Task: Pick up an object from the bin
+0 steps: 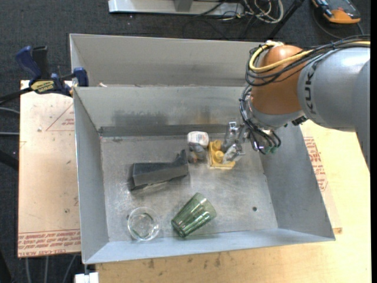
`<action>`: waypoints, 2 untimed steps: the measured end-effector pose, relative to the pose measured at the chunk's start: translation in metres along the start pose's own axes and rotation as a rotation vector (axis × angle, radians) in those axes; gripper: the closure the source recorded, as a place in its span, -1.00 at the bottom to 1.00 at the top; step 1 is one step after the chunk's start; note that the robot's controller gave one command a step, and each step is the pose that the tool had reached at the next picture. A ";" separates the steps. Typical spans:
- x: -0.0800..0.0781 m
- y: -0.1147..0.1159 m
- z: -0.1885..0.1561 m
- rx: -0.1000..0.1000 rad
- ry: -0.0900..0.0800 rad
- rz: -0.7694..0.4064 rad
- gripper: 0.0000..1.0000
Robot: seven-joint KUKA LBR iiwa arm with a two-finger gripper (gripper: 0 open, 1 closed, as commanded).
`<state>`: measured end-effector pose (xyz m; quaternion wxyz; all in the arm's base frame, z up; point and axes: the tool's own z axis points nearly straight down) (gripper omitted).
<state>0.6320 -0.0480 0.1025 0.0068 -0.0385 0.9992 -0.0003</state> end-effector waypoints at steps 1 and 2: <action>0.000 0.000 0.000 0.000 0.000 0.000 1.00; 0.000 0.000 0.000 0.000 0.000 0.000 1.00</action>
Offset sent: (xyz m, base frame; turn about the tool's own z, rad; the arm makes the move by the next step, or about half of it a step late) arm 0.0064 -0.0001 -0.0291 0.0035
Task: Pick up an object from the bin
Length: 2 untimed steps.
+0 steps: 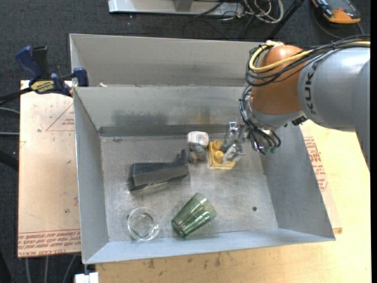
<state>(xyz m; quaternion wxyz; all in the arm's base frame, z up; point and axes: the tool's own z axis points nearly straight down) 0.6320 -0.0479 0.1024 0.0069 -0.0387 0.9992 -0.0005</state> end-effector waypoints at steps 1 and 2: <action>0.000 0.000 0.000 0.000 0.000 0.000 1.00; 0.000 0.000 0.000 0.000 0.000 0.000 1.00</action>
Offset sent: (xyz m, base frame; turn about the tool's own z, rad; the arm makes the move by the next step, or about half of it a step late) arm 0.0191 0.0186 -0.0302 0.0685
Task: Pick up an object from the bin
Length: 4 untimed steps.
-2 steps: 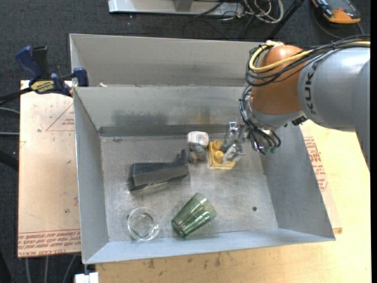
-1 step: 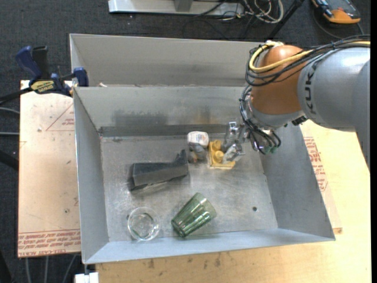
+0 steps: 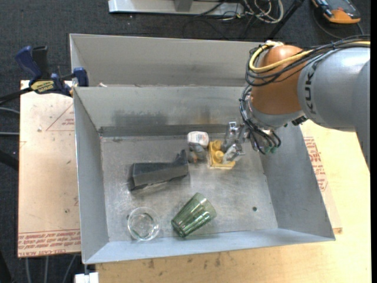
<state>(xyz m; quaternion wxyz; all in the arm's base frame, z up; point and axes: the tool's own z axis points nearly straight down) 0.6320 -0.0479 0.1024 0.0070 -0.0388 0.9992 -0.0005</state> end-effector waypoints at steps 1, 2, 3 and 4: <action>0.000 0.000 0.000 0.000 0.000 0.000 1.00; 0.000 0.000 0.000 0.000 0.000 0.000 1.00; 0.000 0.000 0.000 0.000 0.000 0.000 1.00; 0.000 0.000 0.000 0.000 0.000 0.000 1.00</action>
Offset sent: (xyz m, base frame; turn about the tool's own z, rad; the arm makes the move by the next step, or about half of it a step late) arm 0.0052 0.0000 -0.0324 0.0245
